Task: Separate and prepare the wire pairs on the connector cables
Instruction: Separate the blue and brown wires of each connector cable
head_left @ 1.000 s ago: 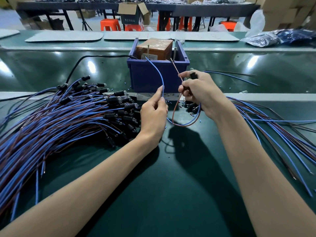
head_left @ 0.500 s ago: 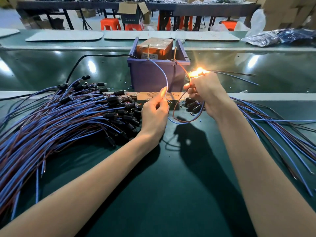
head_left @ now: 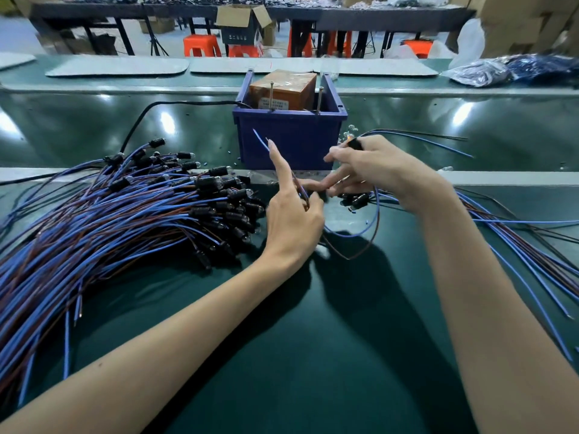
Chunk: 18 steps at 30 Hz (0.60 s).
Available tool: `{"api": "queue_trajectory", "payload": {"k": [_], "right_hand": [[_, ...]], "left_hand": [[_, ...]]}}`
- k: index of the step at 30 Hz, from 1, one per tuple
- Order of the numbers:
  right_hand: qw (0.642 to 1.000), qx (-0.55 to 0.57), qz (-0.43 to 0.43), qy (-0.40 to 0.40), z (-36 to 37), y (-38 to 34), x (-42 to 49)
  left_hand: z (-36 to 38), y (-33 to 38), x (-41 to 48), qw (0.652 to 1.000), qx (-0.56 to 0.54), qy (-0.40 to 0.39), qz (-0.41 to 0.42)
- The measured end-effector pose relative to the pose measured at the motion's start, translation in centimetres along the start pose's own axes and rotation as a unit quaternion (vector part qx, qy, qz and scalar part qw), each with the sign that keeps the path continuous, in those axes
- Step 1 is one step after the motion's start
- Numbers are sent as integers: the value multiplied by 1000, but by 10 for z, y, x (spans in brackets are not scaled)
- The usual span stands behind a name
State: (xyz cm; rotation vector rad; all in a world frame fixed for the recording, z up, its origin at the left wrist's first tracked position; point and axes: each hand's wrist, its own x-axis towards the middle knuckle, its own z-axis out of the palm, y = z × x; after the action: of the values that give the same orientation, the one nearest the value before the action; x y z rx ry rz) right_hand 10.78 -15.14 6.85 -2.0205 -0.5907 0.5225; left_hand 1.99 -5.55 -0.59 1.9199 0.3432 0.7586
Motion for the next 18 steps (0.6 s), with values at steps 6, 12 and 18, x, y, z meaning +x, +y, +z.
{"api": "queue_trajectory", "payload": {"k": [6, 12, 18], "right_hand": [[938, -284, 69, 185, -16, 7, 1], [914, -282, 46, 288, -37, 0, -8], [908, -325, -44, 259, -29, -8, -9]], "left_hand": [[-1, 7, -7, 982, 169, -33, 82], [-4, 34, -13, 923, 347, -141, 91], [17, 70, -38, 795, -161, -483, -330]]}}
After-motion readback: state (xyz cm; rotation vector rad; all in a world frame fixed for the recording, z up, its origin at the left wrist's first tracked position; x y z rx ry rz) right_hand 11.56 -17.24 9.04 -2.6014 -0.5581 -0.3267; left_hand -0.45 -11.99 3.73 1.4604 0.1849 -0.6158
